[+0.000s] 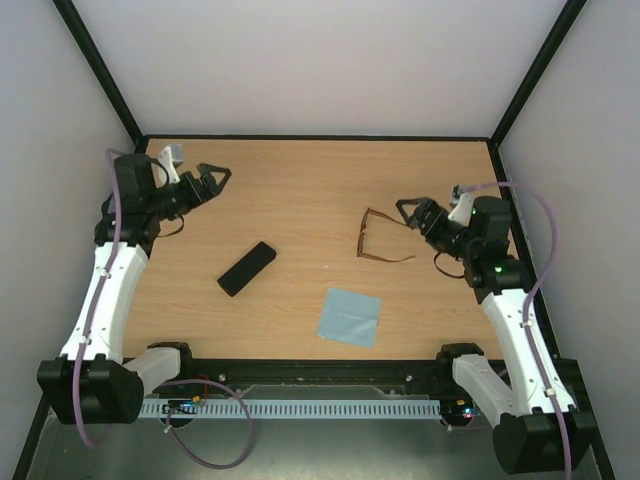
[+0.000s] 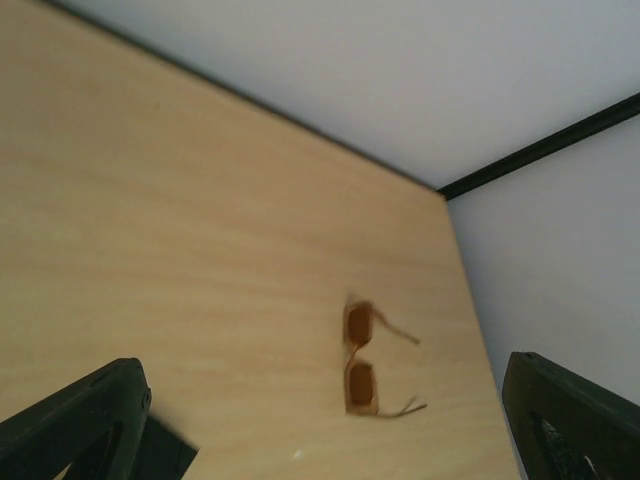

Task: Organize the sunglasses
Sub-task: Pick up the sunglasses case from the center of the board.

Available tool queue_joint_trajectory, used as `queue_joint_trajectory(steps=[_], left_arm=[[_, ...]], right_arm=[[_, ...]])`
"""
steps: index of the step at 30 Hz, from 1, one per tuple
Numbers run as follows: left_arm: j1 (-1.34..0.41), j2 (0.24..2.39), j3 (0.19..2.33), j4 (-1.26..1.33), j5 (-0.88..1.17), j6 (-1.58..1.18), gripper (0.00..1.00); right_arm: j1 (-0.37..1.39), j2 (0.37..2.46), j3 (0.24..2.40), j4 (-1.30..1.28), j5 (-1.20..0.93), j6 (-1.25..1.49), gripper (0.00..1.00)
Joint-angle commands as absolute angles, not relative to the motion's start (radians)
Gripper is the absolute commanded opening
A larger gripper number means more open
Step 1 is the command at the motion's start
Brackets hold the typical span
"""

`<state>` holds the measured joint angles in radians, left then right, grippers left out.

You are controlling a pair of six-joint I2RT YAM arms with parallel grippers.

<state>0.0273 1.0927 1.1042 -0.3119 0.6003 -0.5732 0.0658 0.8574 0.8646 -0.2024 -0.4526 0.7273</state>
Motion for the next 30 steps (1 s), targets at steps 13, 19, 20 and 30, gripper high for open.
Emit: queue_joint_trajectory(steps=[13,19,20,30], left_arm=[[-0.066,1.266,1.057,-0.413,0.600,-0.527,1.00],[-0.210,1.424,1.171,-0.593,0.186,-0.457,0.99],[-0.244,1.440,1.181,-0.611,0.123,-0.448,0.99],[-0.430,1.543,1.086,-0.643,-0.041,-0.450,0.99]], right_arm=[[0.176,1.004,0.718,-0.162,-0.642,0.722,0.99],[0.234,0.970,0.714,-0.165,-0.604,0.713,0.99],[0.244,0.957,0.704,-0.163,-0.596,0.711,0.99],[0.254,0.882,0.598,-0.184,-0.620,0.676,0.99]])
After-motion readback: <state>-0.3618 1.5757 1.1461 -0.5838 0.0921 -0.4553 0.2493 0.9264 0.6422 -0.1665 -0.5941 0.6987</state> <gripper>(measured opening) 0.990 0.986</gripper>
